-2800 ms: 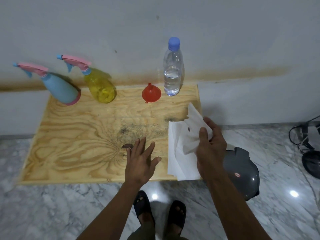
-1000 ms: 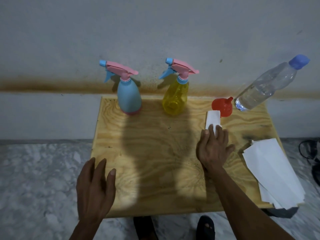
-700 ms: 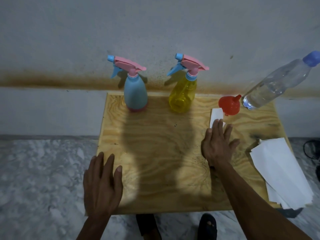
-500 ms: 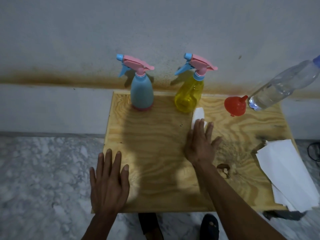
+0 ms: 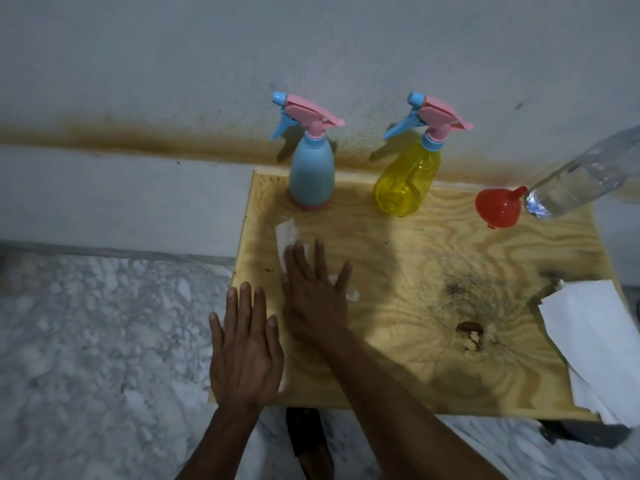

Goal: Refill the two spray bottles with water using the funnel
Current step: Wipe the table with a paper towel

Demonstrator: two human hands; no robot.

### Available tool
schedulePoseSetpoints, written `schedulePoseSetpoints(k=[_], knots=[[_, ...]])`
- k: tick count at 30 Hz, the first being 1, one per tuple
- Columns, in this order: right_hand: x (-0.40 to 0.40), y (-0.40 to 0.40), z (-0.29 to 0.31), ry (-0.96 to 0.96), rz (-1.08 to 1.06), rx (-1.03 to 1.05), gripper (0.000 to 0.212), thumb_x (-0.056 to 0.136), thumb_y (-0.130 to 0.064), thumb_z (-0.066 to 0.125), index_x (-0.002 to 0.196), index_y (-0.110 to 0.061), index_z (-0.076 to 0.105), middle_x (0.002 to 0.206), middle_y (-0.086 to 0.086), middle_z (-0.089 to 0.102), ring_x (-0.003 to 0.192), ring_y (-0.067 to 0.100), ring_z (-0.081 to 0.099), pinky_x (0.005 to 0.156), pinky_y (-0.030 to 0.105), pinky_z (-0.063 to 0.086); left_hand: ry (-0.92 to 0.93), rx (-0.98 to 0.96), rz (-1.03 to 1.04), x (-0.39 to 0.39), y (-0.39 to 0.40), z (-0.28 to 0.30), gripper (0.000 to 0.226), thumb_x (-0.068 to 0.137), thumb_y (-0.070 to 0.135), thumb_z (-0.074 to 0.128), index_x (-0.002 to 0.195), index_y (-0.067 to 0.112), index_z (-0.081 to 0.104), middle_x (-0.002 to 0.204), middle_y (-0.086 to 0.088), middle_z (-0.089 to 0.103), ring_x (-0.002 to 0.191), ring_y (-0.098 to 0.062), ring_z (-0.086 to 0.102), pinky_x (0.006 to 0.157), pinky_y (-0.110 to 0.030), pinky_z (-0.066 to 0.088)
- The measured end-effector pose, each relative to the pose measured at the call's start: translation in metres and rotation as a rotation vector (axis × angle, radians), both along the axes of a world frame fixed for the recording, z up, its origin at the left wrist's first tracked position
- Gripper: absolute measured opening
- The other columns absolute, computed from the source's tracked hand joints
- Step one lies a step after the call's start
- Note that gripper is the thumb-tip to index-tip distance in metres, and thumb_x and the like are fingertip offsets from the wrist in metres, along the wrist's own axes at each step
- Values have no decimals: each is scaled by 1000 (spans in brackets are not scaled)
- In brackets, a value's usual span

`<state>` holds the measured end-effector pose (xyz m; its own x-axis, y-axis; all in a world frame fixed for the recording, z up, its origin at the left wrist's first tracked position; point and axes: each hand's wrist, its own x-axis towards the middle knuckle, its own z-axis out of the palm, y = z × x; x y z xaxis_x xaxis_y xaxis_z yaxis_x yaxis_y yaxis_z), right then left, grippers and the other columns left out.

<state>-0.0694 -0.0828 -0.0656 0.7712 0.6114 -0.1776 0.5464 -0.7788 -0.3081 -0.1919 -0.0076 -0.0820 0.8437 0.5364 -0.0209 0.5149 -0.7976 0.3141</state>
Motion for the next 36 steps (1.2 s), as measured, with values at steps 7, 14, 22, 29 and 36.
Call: schedulePoseSetpoints(k=[7, 14, 22, 29, 36], knots=[[-1, -51, -8, -140, -6, -74, 57, 101, -35, 23, 155, -18, 33, 164, -1, 27, 154, 30, 12, 112, 68, -7, 1, 15, 2, 0, -17, -1, 60, 104, 37, 23, 152, 3, 34, 163, -10, 26, 154, -23, 14, 124, -56, 12], [33, -134, -1, -165, -140, -169, 66, 96, -36, 27, 158, -15, 19, 167, 3, 15, 154, 34, -2, 111, 72, -5, 7, 15, 8, 0, -33, 0, 64, 105, 43, 17, 155, 4, 30, 165, -9, 22, 155, -22, 10, 125, -51, 4], [38, -247, 7, -65, -364, -247, 64, 100, -35, 19, 158, -10, 15, 167, 8, 14, 154, 36, 1, 109, 75, 13, -12, -4, 10, -11, -35, 1, 67, 103, 44, 17, 154, 2, 31, 164, -14, 24, 155, -28, 13, 123, -58, 9], [-29, -284, 5, 10, -512, -217, 71, 93, -36, 4, 159, -9, 5, 168, 6, 1, 154, 31, -6, 114, 67, 12, -13, -34, -17, -20, -38, 4, 71, 102, 47, 16, 155, 2, 27, 165, -14, 20, 155, -28, 11, 124, -55, 7], [-54, -212, 0, -63, -607, -52, 69, 97, -37, 10, 157, -6, 20, 165, 13, 19, 153, 34, 15, 113, 69, 15, -16, -58, -45, -29, -31, 4, 72, 102, 48, 14, 157, 3, 21, 166, -11, 15, 156, -23, 8, 126, -47, 4]])
